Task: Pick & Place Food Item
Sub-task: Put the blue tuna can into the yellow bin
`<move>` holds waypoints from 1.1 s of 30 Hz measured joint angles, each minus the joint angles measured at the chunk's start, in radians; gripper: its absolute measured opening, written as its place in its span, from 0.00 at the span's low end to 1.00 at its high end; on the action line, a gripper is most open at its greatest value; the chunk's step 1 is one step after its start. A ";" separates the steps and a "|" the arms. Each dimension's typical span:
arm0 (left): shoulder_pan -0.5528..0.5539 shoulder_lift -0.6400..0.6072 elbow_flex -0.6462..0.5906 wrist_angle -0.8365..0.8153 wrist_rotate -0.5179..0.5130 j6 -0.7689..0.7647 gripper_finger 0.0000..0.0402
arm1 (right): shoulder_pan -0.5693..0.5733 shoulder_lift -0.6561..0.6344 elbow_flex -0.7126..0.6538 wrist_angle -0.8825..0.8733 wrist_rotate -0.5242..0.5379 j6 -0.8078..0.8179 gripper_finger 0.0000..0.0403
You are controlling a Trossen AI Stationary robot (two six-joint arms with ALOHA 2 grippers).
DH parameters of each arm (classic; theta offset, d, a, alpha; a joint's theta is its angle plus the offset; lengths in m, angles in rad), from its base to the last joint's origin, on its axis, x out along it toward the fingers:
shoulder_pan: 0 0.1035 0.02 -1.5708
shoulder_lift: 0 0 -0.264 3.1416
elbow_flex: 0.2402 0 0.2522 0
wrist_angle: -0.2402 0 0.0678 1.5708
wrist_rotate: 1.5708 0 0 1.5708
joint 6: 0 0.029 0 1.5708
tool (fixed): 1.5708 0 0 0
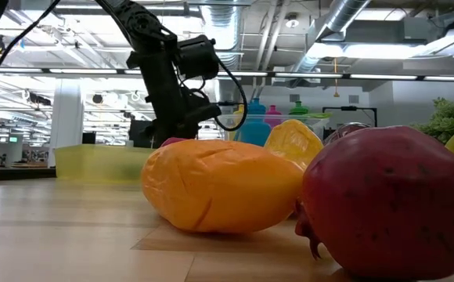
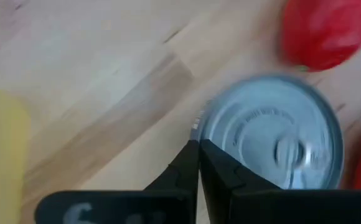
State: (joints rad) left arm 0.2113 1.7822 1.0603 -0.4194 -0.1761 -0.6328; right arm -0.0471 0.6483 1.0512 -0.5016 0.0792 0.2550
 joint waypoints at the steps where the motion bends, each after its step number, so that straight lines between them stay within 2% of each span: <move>1: -0.001 -0.008 0.000 0.005 0.003 0.000 0.00 | 0.000 0.000 0.000 -0.001 0.000 0.000 0.12; 25: -0.030 -0.026 0.002 0.045 -0.010 0.007 0.00 | -0.001 0.000 0.000 -0.011 0.003 0.000 0.12; 33: -0.037 -0.026 0.003 0.045 -0.010 0.007 0.00 | -0.001 0.000 0.000 -0.124 0.105 0.034 0.12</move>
State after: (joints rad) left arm 0.1748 1.7561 1.0637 -0.3740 -0.1857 -0.6256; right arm -0.0479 0.6488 1.0512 -0.6251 0.1838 0.2890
